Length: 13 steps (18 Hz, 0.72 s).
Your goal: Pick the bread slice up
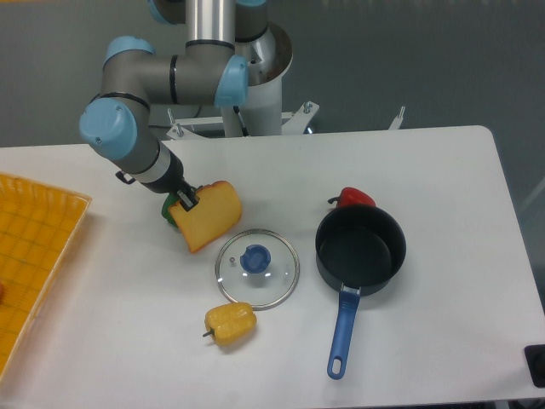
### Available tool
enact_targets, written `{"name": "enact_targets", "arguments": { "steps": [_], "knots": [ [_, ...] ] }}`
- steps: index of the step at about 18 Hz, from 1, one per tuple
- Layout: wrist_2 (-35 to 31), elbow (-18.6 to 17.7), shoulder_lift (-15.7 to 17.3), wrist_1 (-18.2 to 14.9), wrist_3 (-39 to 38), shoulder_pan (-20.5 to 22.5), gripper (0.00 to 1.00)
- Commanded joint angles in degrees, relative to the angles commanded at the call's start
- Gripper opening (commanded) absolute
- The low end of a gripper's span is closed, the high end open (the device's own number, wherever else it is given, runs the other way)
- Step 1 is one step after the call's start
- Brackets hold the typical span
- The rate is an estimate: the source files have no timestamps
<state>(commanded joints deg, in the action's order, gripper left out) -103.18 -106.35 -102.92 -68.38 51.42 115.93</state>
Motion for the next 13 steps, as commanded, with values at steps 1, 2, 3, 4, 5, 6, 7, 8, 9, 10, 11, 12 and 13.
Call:
{"name": "enact_targets", "arguments": {
  "steps": [1, 2, 3, 4, 5, 6, 7, 8, 9, 10, 11, 12, 13],
  "knots": [
    [0.0, 0.18, -0.09, 0.0, -0.09, -0.09, 1.0],
    [0.0, 0.18, -0.09, 0.0, -0.26, -0.09, 1.0],
    [0.0, 0.18, -0.09, 0.0, -0.44, -0.17, 1.0],
    [0.09, 0.09, -0.17, 0.26, -0.7, -0.35, 1.0],
    [0.09, 0.09, -0.61, 0.52, -1.31, -0.7, 1.0],
    [-0.09, -0.08, -1.05, 0.61, -3.15, -1.05, 1.0],
    [-0.26, -0.17, -1.49, 0.61, -5.17, -1.92, 1.0],
    [-0.44, -0.17, -2.19, 0.7, -6.58, -2.63, 1.0],
    [-0.44, -0.17, -2.63, 0.7, -7.29, -2.81, 1.0],
    [-0.53, -0.17, -2.81, 0.79, -7.38, -3.07, 1.0],
    [-0.53, -0.17, -2.81, 0.79, -7.38, -3.16, 1.0],
    [-0.53, -0.26, -2.81, 0.79, -7.47, -3.25, 1.0],
    [-0.53, -0.35, -2.81, 0.79, -7.38, -3.25, 1.0]
  ]
}}
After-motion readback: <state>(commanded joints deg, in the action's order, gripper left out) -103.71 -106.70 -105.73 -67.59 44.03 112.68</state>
